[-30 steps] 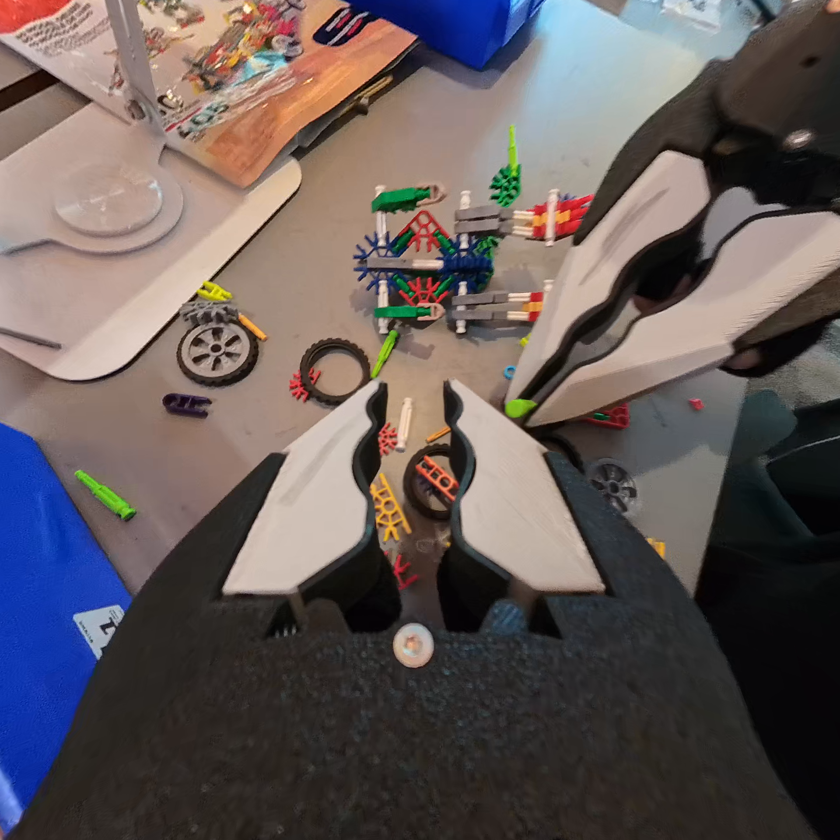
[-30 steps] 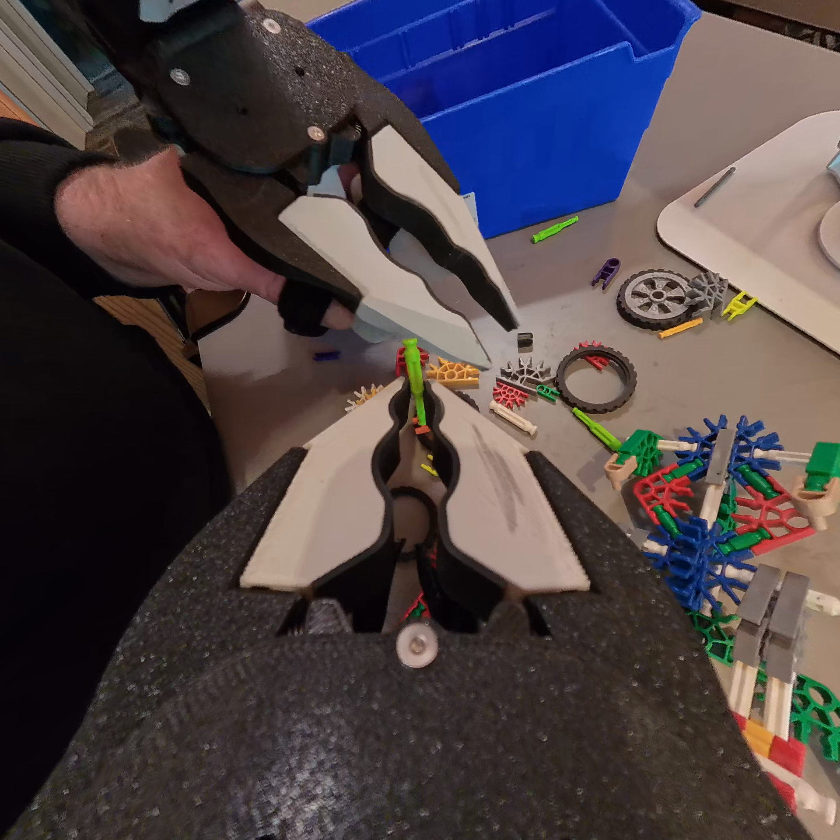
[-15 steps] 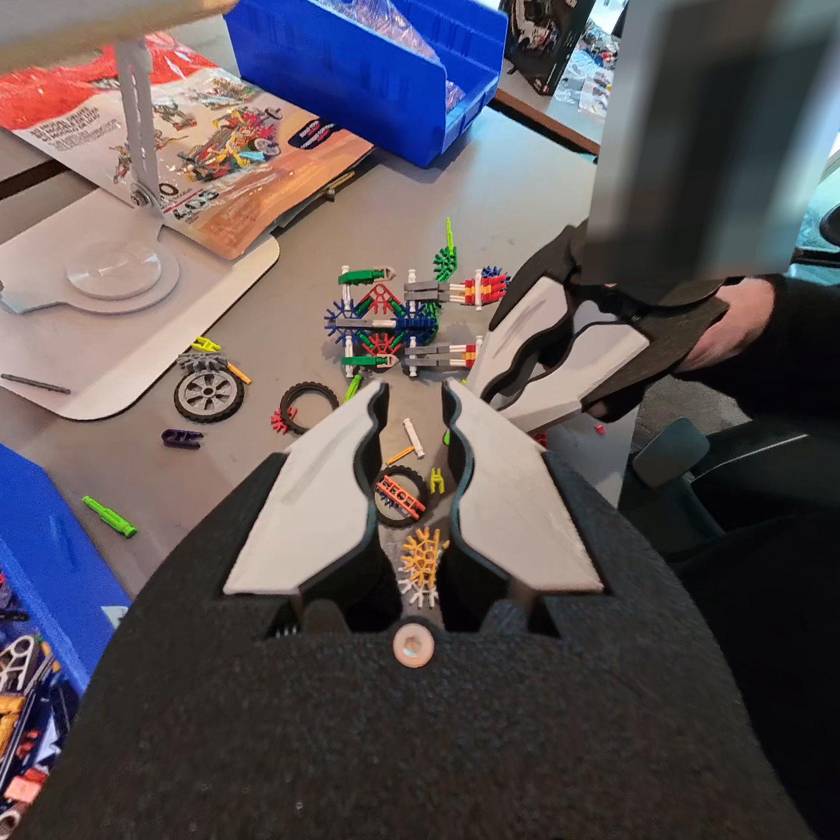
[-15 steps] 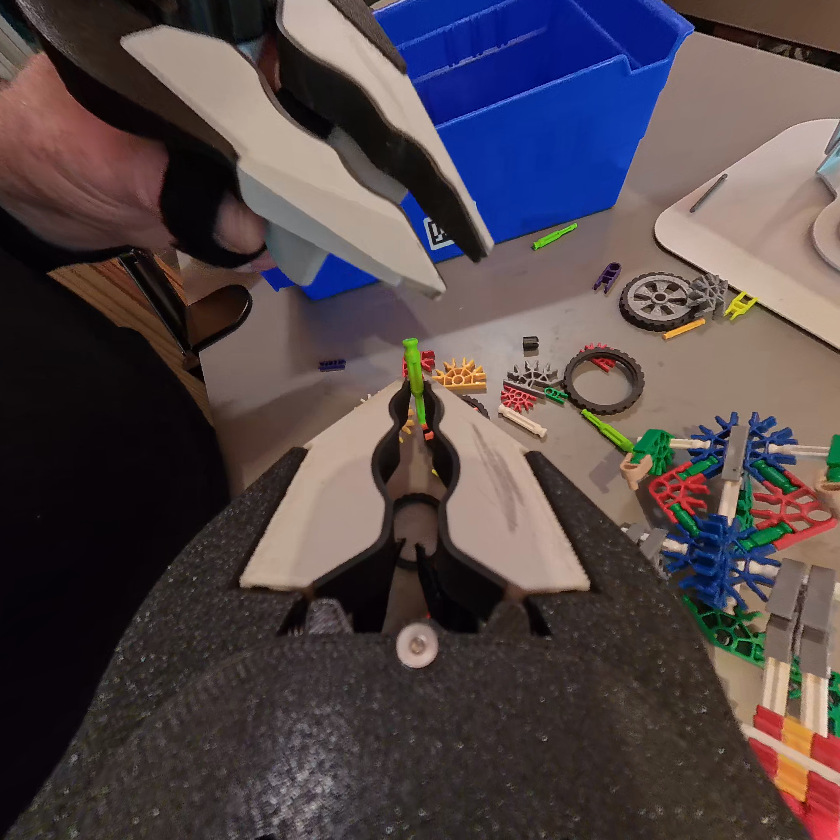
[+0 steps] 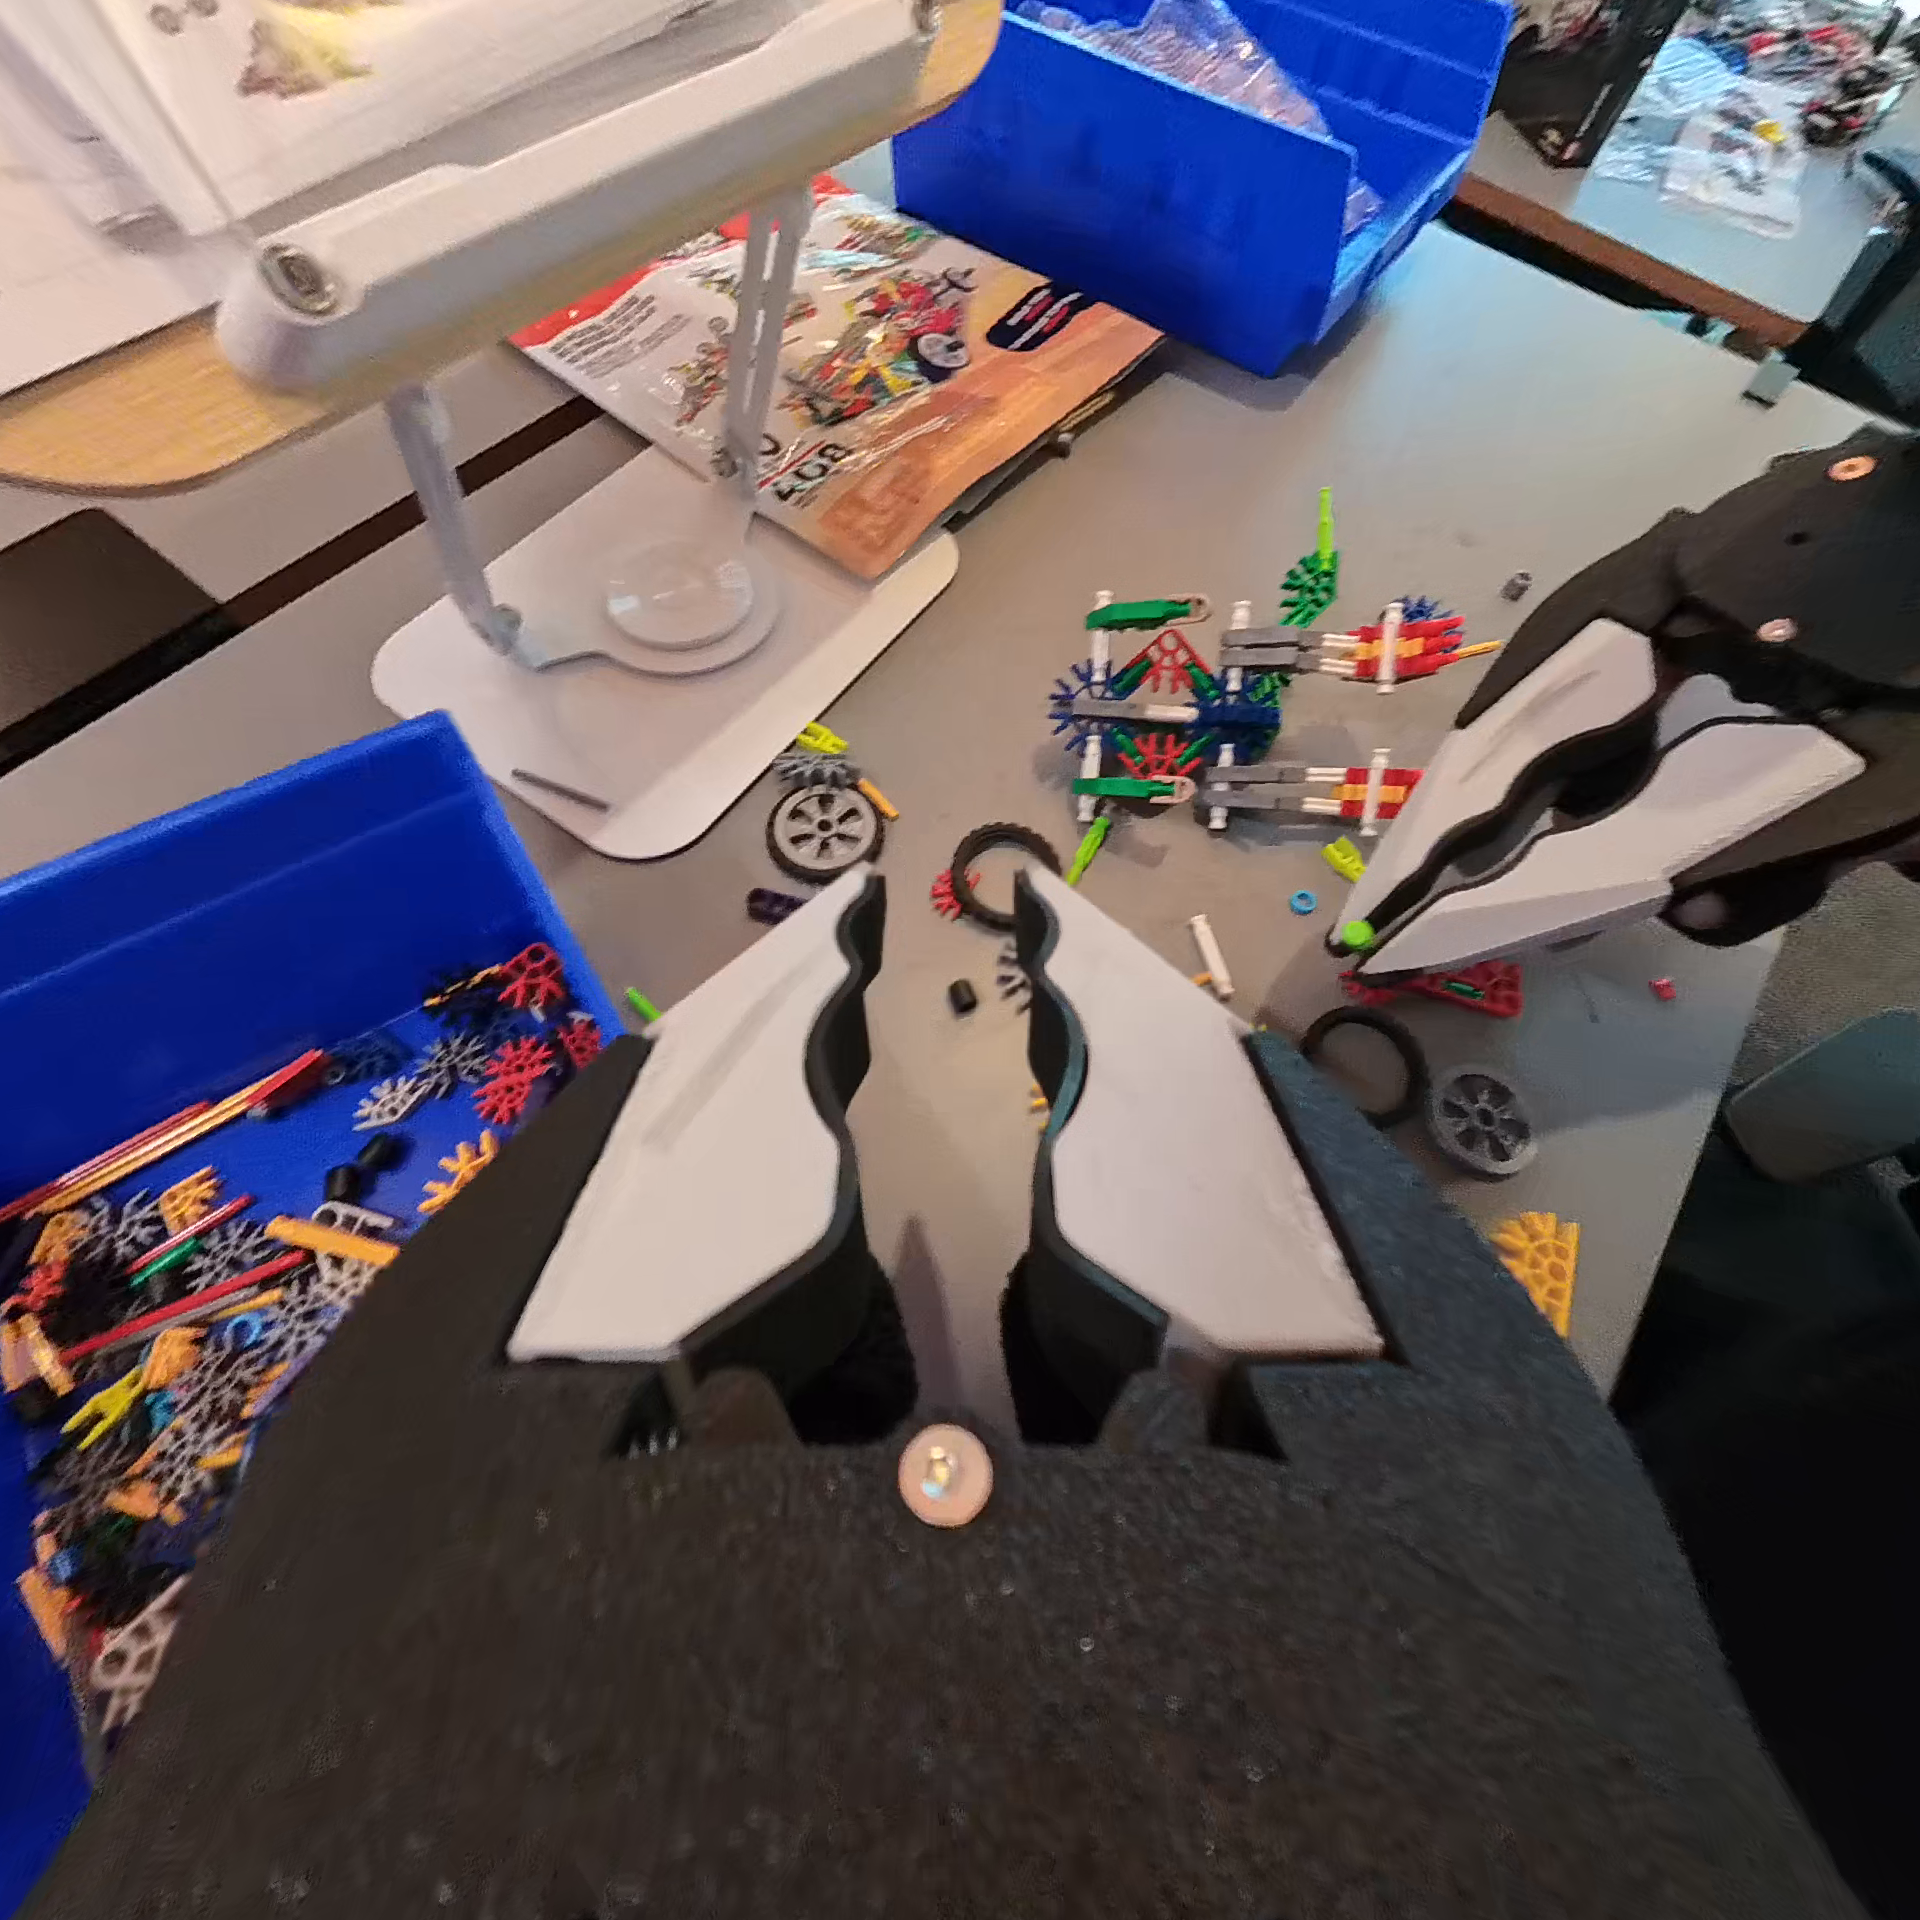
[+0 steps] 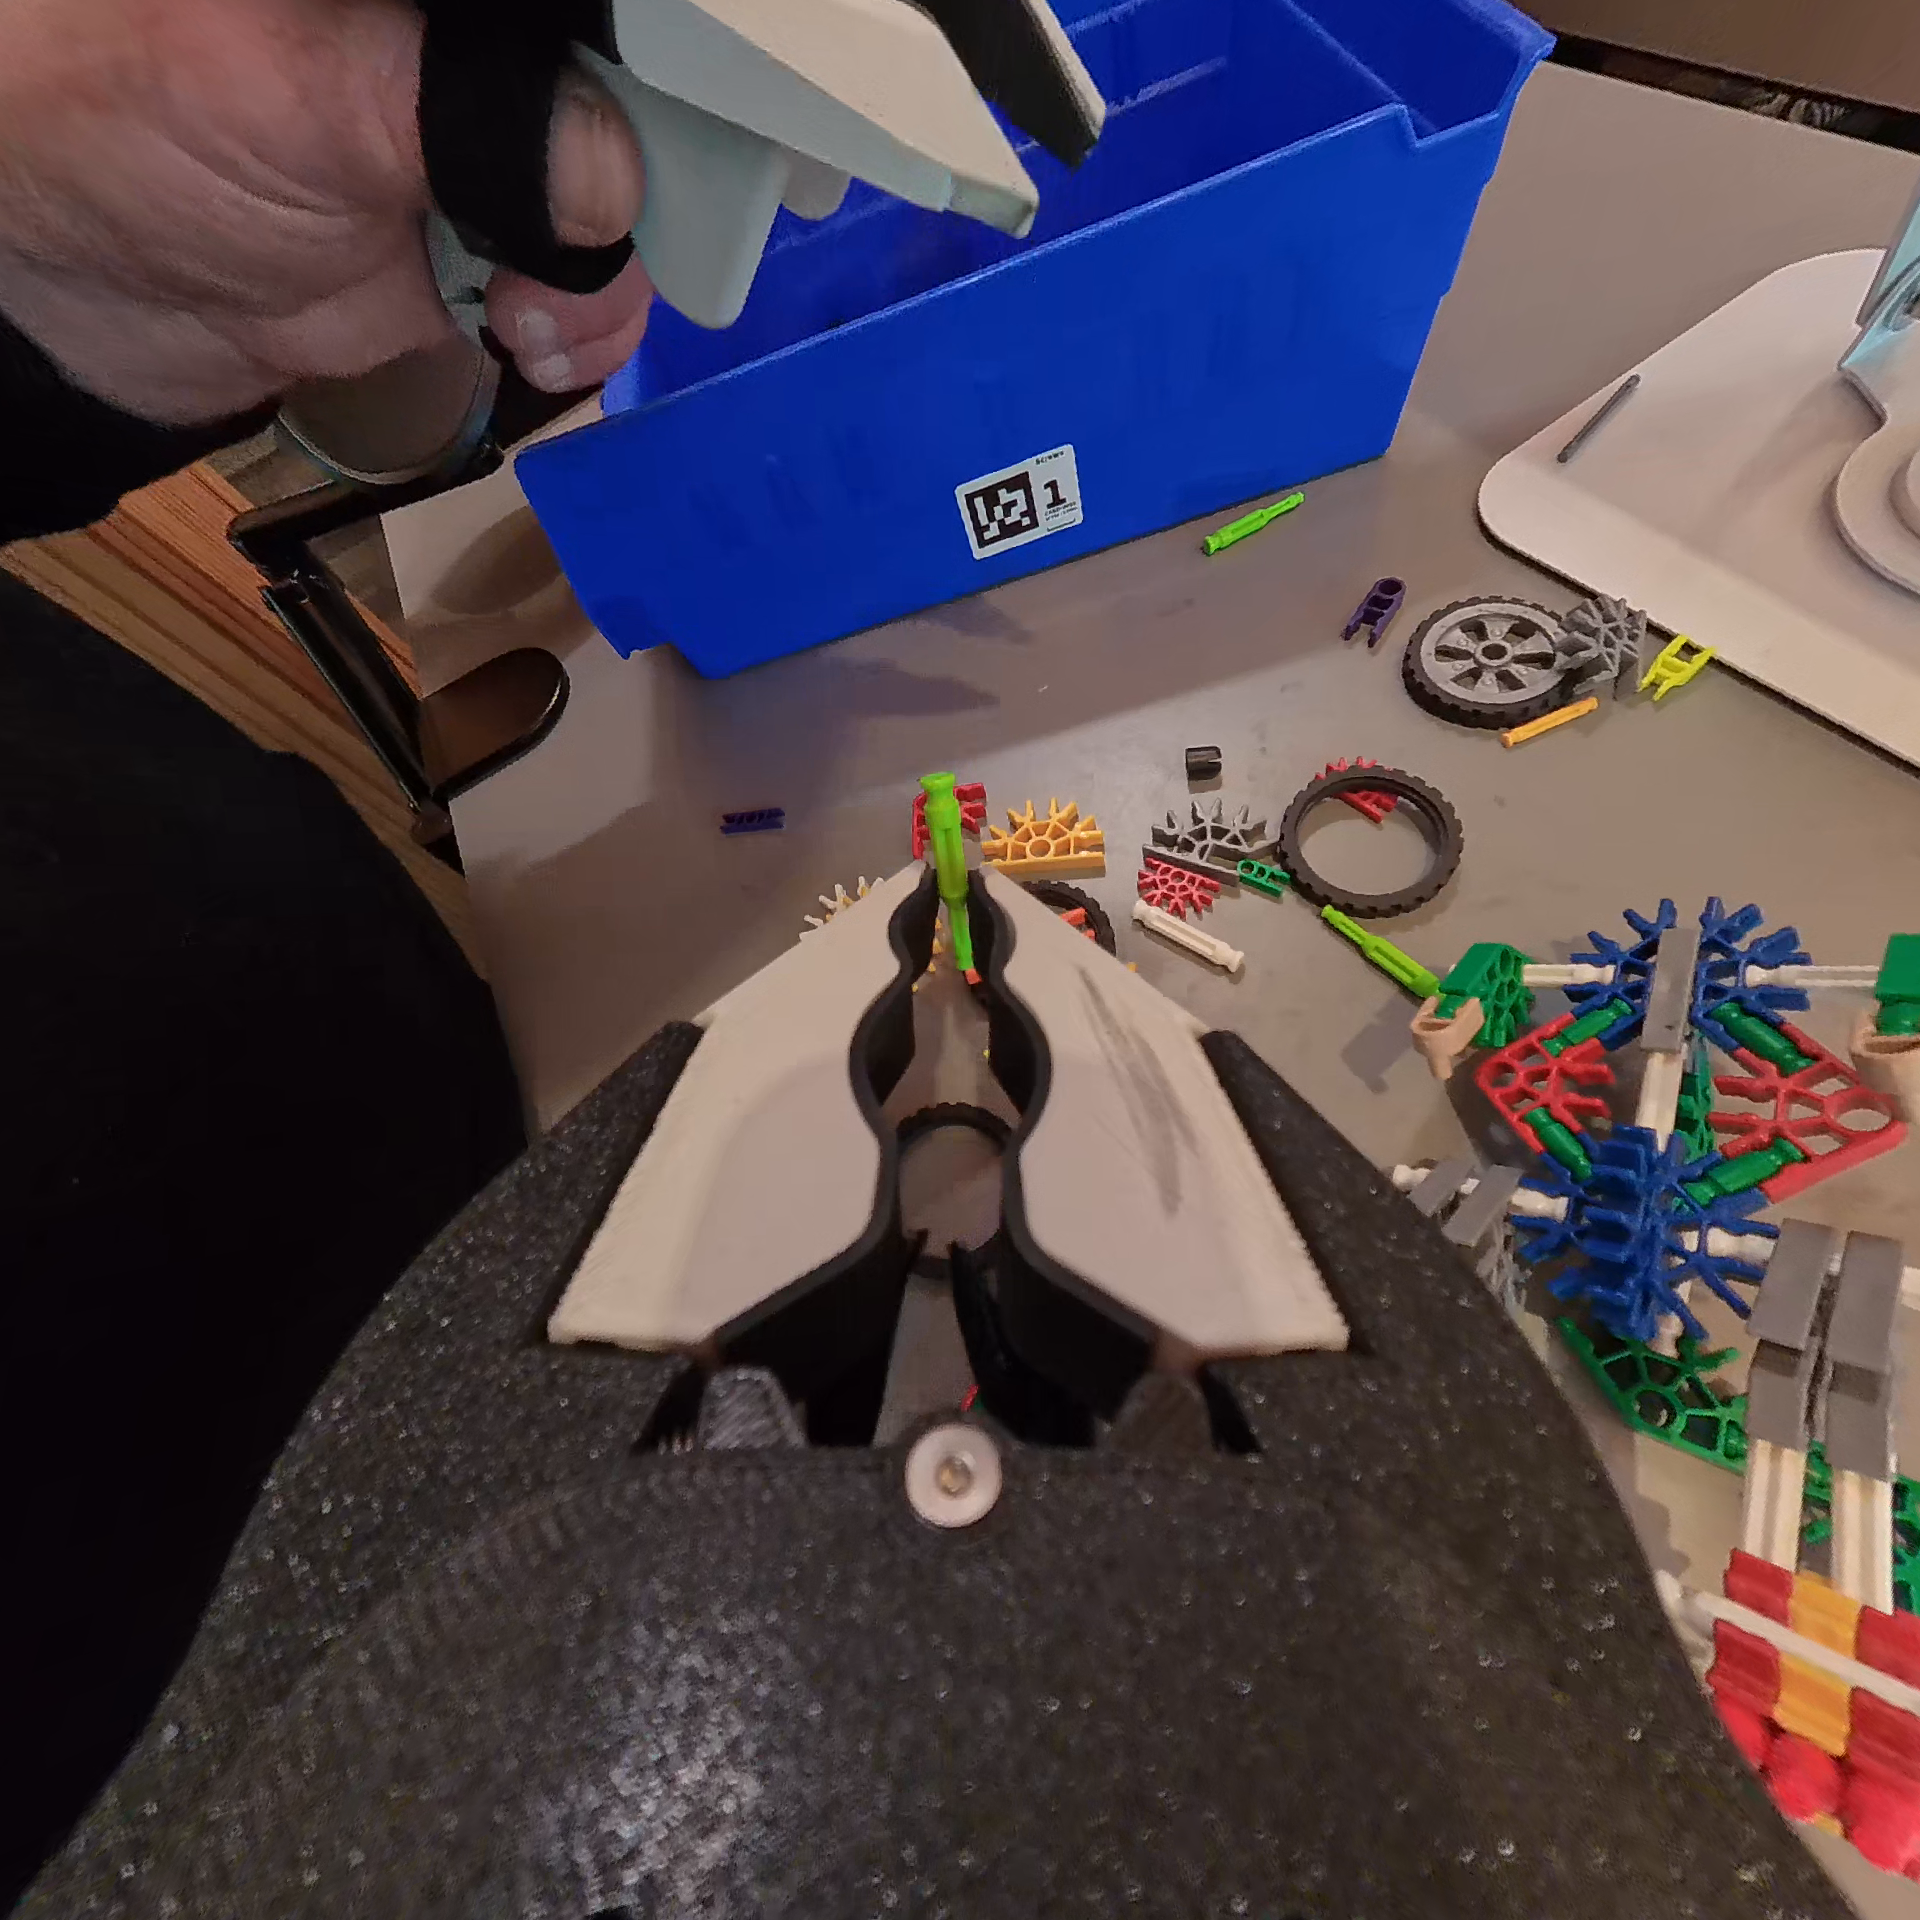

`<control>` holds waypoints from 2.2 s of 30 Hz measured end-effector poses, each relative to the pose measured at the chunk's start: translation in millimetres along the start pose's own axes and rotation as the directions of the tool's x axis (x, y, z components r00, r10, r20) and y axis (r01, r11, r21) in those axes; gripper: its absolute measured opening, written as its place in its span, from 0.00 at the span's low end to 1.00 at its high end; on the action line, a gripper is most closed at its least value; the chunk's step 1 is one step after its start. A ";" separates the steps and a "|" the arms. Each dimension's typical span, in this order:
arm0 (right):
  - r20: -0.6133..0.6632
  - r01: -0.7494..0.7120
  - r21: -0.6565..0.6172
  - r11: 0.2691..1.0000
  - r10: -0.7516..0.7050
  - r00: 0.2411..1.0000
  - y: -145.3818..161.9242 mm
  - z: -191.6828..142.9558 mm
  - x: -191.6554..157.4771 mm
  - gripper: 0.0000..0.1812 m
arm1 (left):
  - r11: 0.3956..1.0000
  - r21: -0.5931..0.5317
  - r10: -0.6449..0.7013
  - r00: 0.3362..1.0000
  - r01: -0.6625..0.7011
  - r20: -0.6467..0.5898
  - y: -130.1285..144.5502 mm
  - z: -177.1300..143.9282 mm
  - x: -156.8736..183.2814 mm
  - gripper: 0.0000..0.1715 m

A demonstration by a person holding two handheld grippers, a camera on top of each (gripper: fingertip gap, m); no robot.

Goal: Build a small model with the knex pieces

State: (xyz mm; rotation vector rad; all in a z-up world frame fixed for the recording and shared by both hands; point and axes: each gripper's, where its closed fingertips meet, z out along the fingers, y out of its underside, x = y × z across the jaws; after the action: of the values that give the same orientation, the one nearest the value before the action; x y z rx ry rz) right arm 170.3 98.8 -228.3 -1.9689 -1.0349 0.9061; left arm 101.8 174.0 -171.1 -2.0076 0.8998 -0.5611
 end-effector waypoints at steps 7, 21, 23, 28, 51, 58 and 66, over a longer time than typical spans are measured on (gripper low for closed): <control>-0.002 0.004 0.000 1.000 -0.004 1.000 0.2 -0.6 0.3 0.03 | 0.997 -0.073 0.005 0.995 0.002 0.102 23.5 -10.4 -29.8 0.16; -0.001 0.009 -0.001 1.000 -0.009 1.000 1.4 -2.6 -4.1 0.03 | 0.967 -0.177 -0.162 0.978 0.184 0.130 75.4 -22.0 -36.3 0.21; 0.005 0.009 -0.007 1.000 -0.009 1.000 2.5 -1.1 -5.8 0.03 | 0.956 -0.188 -0.208 0.971 0.227 0.115 83.0 -20.5 -30.8 0.21; 0.030 0.031 -0.022 0.999 -0.030 0.999 -1.6 6.2 -12.0 0.03 | 0.952 -0.170 -0.235 0.962 0.256 0.137 83.7 -17.1 -27.0 0.26; 0.070 0.068 -0.047 0.997 -0.065 0.995 -11.8 17.8 -14.9 0.03 | 0.938 -0.022 -0.327 0.902 0.347 0.280 61.0 -124.6 -134.3 0.24; 0.080 0.080 -0.052 0.995 -0.076 0.994 -15.3 21.6 -15.0 0.03 | 0.952 -0.143 -0.203 0.909 0.270 0.364 79.1 -143.1 -151.2 0.23; 0.080 0.080 -0.055 0.995 -0.076 0.994 -15.6 22.5 -15.1 0.03 | 0.941 -0.273 -0.107 0.941 0.201 0.321 96.6 -134.6 -141.6 0.21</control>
State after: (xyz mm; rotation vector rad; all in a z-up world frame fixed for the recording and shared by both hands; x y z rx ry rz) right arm 139.6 98.3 -222.6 -1.9391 -1.1861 0.9257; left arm -115.6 175.7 -186.7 -2.3784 0.6715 -0.1947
